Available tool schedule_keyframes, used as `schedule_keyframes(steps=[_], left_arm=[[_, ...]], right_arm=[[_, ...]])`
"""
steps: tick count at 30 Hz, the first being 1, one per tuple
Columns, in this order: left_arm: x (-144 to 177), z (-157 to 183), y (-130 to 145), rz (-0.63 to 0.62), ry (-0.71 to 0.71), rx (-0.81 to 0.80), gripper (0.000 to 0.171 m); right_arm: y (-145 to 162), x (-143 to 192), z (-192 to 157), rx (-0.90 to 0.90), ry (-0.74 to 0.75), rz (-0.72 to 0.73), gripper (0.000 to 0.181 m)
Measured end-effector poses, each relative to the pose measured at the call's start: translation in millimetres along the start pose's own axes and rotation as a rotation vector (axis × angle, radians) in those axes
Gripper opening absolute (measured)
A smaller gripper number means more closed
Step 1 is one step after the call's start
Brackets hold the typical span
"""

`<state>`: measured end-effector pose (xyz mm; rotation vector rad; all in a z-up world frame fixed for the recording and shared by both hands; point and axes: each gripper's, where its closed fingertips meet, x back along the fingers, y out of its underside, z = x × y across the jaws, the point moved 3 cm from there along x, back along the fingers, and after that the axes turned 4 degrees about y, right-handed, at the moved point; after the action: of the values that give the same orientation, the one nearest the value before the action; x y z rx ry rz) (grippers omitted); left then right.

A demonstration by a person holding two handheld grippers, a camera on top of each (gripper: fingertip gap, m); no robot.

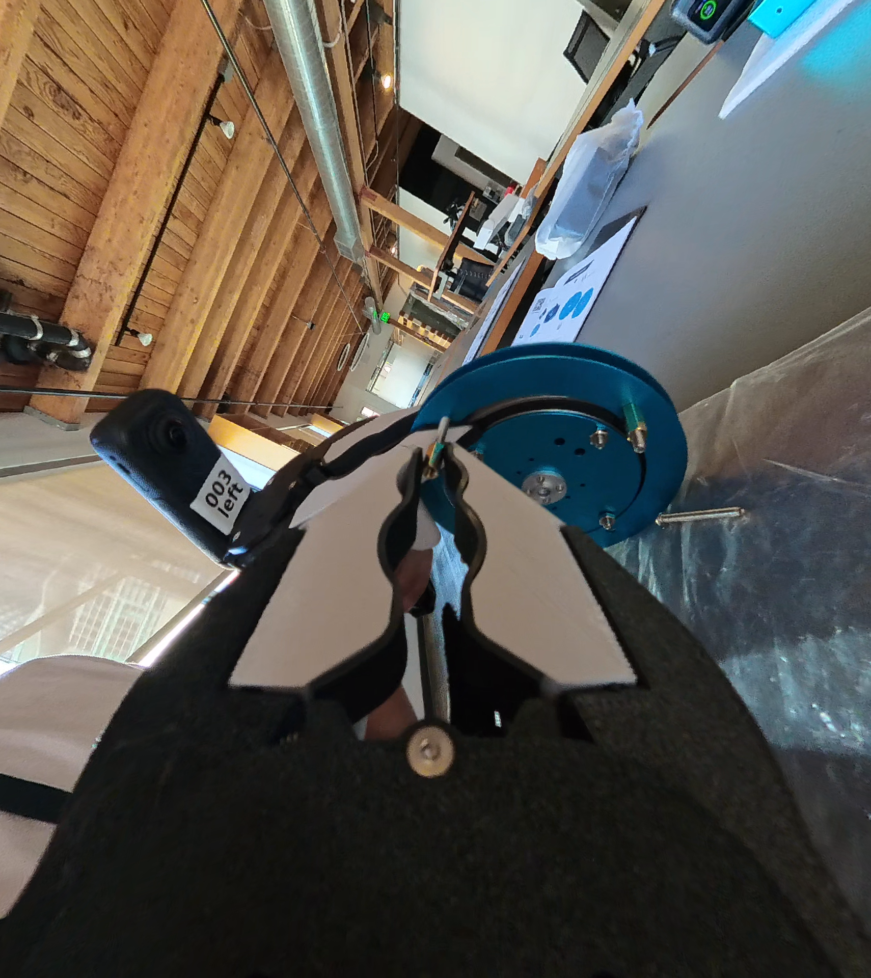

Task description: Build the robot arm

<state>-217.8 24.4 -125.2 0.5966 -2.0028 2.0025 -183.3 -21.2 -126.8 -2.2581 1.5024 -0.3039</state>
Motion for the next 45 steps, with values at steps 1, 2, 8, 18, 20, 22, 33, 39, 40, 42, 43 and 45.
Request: schedule_keyframes(steps=[1, 2, 8, 18, 20, 22, 33, 39, 40, 42, 43, 45], left_arm=[[0, 0, 0, 0.001, -0.003, -0.001, 0.011], [0, 0, 0, 0.001, -0.007, -0.002, 0.011], [-1, 1, -1, 0.001, 0.023, 0.017, 0.011], [-2, -8, -1, -0.020, 0.062, 0.087, 0.010], [-2, -10, -1, -0.014, 0.087, 0.118, 0.010], [-3, -10, -1, -0.010, 0.084, 0.117, 0.010], [-2, -12, -1, -0.011, 0.067, 0.112, 0.011], [-3, -12, -1, -0.012, 0.052, 0.106, 0.010], [-3, -12, -1, -0.012, 0.054, 0.108, 0.010], [-4, -10, -2, -0.015, 0.052, 0.100, 0.011], [-4, -9, -2, -0.017, 0.053, 0.094, 0.010], [-4, -8, -2, -0.016, 0.056, 0.094, 0.010]], right_arm=[[0, 0, 0, -0.002, -0.003, -0.001, 0.006], [-1, 0, 0, -0.002, -0.002, 0.001, 0.006], [-1, 1, -4, 0.442, 0.183, -0.034, 0.004], [9, -14, -14, 2.421, 0.827, -0.239, 0.005], [9, -16, -11, 2.625, 0.825, -0.163, 0.005], [8, -14, -10, 2.650, 0.775, -0.093, 0.006], [14, 4, -32, 1.763, 0.376, -0.159, 0.047], [15, -9, -13, 1.831, 0.342, -0.327, 0.041], [13, -8, -13, 1.828, 0.335, -0.315, 0.036], [9, -7, -13, 1.796, 0.332, -0.310, 0.031], [5, -7, -10, 1.789, 0.365, -0.316, 0.037], [4, -7, -9, 1.825, 0.392, -0.313, 0.041]])
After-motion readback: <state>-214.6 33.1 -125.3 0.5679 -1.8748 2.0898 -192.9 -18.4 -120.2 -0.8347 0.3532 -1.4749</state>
